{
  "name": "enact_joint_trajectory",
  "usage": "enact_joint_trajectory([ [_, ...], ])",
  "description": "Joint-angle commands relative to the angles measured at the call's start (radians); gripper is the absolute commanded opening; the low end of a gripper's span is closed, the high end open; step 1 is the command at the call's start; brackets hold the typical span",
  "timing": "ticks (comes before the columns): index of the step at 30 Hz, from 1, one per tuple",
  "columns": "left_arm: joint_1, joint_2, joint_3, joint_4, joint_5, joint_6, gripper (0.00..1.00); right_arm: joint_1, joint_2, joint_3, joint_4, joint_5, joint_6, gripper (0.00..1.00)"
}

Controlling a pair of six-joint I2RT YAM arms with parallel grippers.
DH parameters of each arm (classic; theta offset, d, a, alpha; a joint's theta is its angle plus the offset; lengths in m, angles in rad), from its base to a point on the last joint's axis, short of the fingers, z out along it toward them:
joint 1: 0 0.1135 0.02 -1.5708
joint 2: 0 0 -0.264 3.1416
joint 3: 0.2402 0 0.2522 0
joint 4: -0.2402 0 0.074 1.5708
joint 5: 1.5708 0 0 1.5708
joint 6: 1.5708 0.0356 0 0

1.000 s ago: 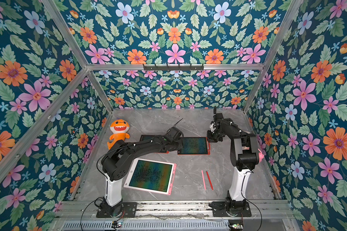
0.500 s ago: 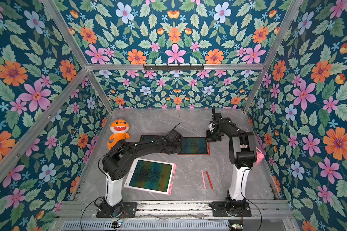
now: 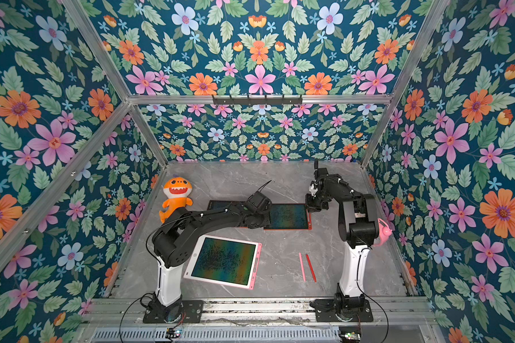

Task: Place the stylus back onto the writing tablet
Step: Place the stylus on the writing tablet.

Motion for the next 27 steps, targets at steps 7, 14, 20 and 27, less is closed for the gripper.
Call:
enact_joint_trajectory([
  [7,-0.002,0.01,0.008,-0.003,-0.002,0.013,0.0,0.009,0.021,0.011,-0.04,0.035,-0.028,0.0],
  [14,-0.002,0.02,0.011,-0.01,-0.001,0.008,0.0,0.017,0.022,0.014,-0.058,0.04,-0.028,0.0],
  [20,-0.001,0.024,0.012,-0.016,-0.001,0.009,0.0,0.019,0.03,0.012,-0.063,0.034,-0.025,0.0],
  [27,-0.002,0.028,0.008,-0.017,-0.003,0.006,0.0,0.019,0.031,0.011,-0.068,0.021,-0.014,0.05],
])
